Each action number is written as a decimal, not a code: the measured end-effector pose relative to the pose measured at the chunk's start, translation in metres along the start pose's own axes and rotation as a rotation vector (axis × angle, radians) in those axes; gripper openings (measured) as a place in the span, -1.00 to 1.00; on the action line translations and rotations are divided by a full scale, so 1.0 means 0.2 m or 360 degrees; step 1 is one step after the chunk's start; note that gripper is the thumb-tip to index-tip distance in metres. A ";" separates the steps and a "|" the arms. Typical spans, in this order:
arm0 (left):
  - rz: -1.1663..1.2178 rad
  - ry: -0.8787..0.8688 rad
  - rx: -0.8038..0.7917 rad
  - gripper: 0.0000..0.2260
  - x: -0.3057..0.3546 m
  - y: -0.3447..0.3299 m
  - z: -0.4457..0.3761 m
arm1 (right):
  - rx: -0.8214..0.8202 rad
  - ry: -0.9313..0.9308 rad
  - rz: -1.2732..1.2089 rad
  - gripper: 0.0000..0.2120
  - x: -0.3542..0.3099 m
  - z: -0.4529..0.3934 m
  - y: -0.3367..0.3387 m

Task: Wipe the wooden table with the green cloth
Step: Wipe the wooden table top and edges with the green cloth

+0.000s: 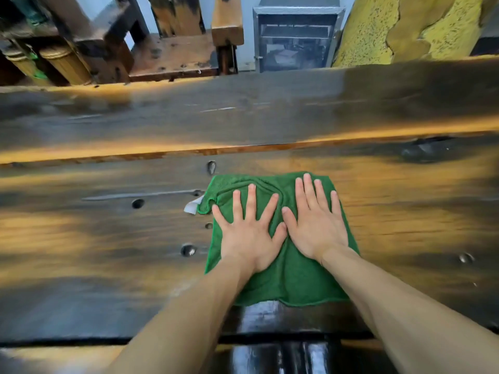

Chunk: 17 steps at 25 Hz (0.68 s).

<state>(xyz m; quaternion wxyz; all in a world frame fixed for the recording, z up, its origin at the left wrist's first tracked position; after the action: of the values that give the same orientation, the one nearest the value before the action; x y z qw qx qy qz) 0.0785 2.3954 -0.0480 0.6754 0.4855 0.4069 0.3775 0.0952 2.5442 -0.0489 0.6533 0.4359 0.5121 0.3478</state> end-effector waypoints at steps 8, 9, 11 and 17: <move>0.0057 0.0098 0.0087 -0.43 -0.09 0.13 -0.78 | 0.0077 0.0016 0.0001 -0.32 0.02 -0.80 0.08; 0.0063 0.0095 0.0100 -0.44 -0.10 0.14 -0.86 | 0.0087 0.0018 -0.0003 -0.32 0.02 -0.87 0.09; 0.0076 0.0079 0.0127 -0.45 -0.13 0.18 -1.00 | 0.0127 0.0047 0.0004 -0.33 0.02 -0.99 0.11; 0.0133 0.0170 0.0098 -0.44 -0.20 0.26 -1.46 | 0.0156 0.0053 0.0036 -0.33 0.01 -1.50 0.16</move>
<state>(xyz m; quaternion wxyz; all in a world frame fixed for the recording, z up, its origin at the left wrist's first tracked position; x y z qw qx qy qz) -0.2097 2.4736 -0.0479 0.6213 0.5017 0.4330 0.4181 -0.1968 2.6229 -0.0487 0.6185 0.4673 0.5345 0.3367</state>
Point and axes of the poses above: each hand's wrist, its own z-axis away from the middle knuckle, its own y-axis out of the back of the hand, x = y × z, the point moved 3 cm from there along -z, towards the middle knuckle, and after that the axes turned 14 degrees about -z, right-handed, at the moved point
